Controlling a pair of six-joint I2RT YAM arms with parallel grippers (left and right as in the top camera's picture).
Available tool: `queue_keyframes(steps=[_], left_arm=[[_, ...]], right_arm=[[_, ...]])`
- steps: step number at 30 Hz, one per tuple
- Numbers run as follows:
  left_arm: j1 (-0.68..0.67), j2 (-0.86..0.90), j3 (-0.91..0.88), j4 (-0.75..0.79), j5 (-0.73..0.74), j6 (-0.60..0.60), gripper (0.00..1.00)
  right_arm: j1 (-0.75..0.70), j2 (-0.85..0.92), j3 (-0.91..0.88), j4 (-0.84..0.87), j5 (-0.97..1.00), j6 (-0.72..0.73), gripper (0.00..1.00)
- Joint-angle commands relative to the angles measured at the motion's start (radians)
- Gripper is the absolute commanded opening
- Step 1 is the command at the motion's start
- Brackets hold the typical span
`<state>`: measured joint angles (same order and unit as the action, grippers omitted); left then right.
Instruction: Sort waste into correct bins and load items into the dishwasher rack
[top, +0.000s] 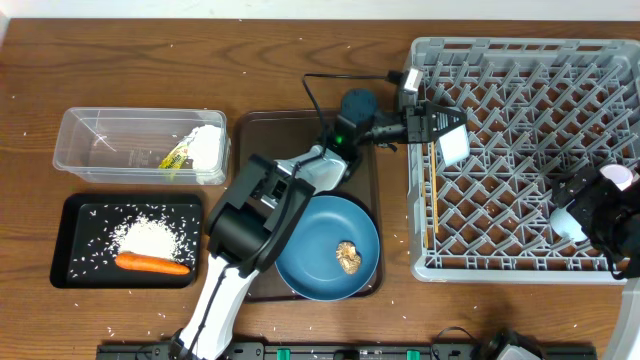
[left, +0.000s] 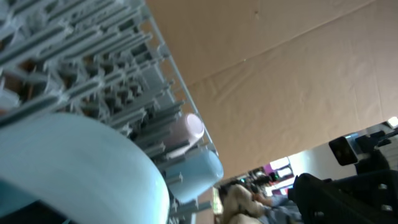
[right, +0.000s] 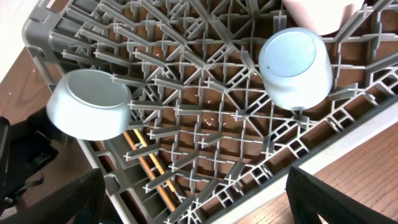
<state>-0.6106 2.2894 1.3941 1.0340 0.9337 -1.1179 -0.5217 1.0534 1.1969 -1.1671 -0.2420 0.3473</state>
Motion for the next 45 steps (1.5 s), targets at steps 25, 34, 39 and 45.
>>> queue_keyframes(steps=[25,34,39,45], left_arm=[[0.215,-0.280,0.009,-0.877,0.179,0.293,0.98],[0.345,-0.623,0.009,-1.692,-0.352,0.786,0.98],[0.360,-0.832,0.009,-1.890,-0.606,0.819,0.98],[0.359,-0.991,0.009,-2.073,-0.641,0.925,0.99]], right_arm=[[0.003,-0.002,0.014,0.007,-0.060,-0.111,0.86],[0.225,-0.002,0.011,-0.015,-0.308,-0.346,0.80],[0.464,0.012,0.011,0.019,-0.274,-0.335,0.77],[0.687,0.075,0.011,0.069,-0.138,-0.256,0.77]])
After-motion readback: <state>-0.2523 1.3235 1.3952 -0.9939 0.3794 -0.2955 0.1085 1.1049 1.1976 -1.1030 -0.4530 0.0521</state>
